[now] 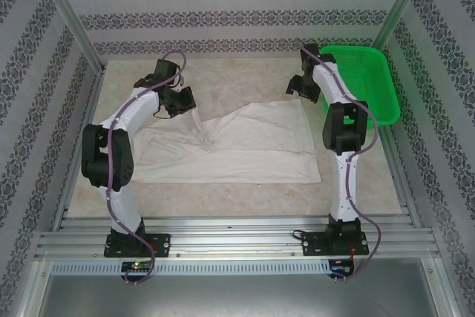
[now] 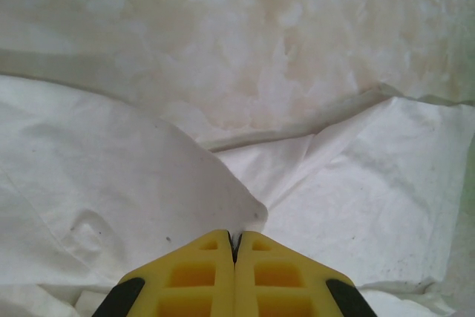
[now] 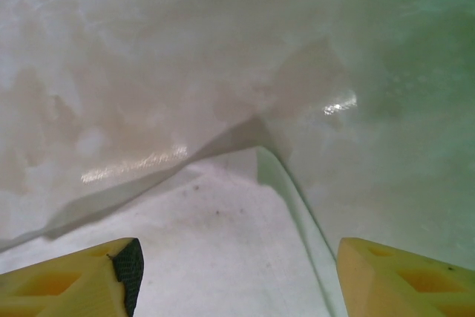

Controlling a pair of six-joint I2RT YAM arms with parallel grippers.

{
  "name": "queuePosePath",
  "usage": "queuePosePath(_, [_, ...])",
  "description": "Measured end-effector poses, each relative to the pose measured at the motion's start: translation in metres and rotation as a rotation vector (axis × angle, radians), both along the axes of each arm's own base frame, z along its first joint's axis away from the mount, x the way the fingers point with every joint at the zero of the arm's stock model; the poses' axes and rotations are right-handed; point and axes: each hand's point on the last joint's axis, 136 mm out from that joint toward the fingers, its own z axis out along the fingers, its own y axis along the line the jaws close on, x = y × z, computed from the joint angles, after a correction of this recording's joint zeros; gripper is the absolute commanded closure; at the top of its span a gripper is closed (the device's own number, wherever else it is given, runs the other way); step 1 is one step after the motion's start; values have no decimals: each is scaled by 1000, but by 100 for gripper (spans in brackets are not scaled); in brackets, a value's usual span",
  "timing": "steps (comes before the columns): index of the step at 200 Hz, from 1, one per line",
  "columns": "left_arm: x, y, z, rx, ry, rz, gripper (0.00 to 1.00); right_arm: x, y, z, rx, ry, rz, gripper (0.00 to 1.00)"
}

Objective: Fold and stack the t-shirts

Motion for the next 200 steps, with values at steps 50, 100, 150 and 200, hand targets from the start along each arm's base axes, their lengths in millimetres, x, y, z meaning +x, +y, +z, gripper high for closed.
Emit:
queuePosePath(50, [1, -3, 2, -17, -7, -6, 100, 2, 7, -15, -65, 33, 19, 33])
queuePosePath(100, [2, -3, 3, -20, -12, -5, 100, 5, 2, -23, -138, 41, 39, 35])
queuePosePath(150, [1, 0, 6, -21, -17, -1, 100, 16, -1, -31, -160, 28, 33, 40])
queuePosePath(200, [-2, 4, 11, -23, -29, 7, 100, 17, -3, -38, -162, 41, 38, 58])
